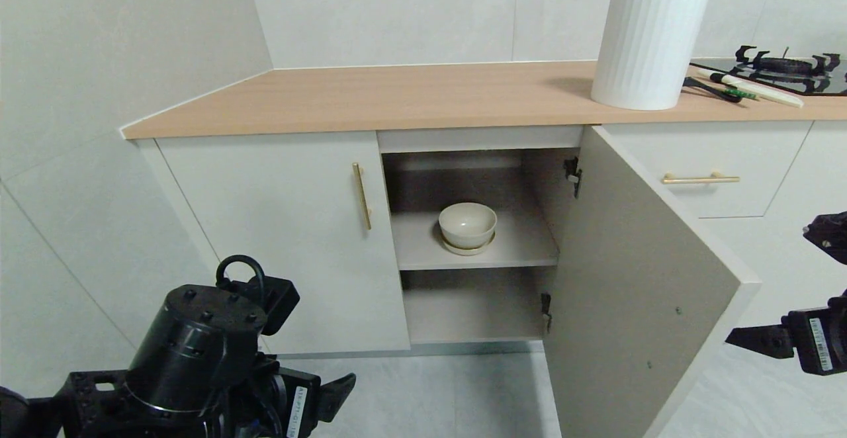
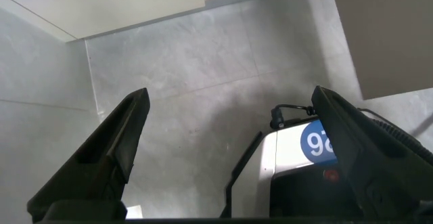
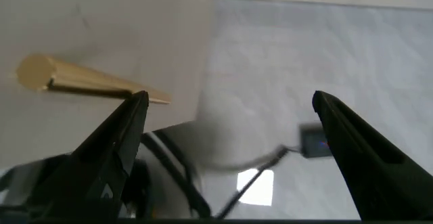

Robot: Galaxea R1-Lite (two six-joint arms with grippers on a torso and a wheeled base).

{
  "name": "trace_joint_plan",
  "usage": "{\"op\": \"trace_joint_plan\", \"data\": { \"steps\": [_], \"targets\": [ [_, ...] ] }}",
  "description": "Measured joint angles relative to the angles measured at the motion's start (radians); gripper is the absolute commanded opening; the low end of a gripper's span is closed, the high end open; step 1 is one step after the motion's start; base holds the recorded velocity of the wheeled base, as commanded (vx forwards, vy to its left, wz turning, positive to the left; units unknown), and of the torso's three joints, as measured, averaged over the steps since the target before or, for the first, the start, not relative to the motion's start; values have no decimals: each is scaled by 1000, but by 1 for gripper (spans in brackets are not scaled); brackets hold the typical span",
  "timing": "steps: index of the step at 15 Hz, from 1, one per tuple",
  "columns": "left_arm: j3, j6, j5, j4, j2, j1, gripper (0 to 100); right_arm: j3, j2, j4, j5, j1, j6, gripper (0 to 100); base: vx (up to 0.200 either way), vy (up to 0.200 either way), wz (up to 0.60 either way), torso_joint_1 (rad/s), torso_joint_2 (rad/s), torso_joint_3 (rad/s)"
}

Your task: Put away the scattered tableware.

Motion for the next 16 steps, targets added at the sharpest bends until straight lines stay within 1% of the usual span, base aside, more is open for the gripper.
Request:
{"op": "trace_joint_plan", "data": {
  "steps": [5,8,13,16],
  "targets": [
    [-1,-1,0,0,0,0,100,56,22,-138,0,102,66,100,0,0,0,0,0,0],
    [-1,0,0,0,0,0,100,69,51,-197,-2,135,97,100,0,0,0,0,0,0],
    [-3,-1,1,0,-1,0,100,72,120,-258,-2,192,116,100,0,0,0,0,0,0],
    [-8,-2,1,0,-9,2,100,52,175,-333,-1,229,113,100,0,0,0,0,0,0]
  ]
}}
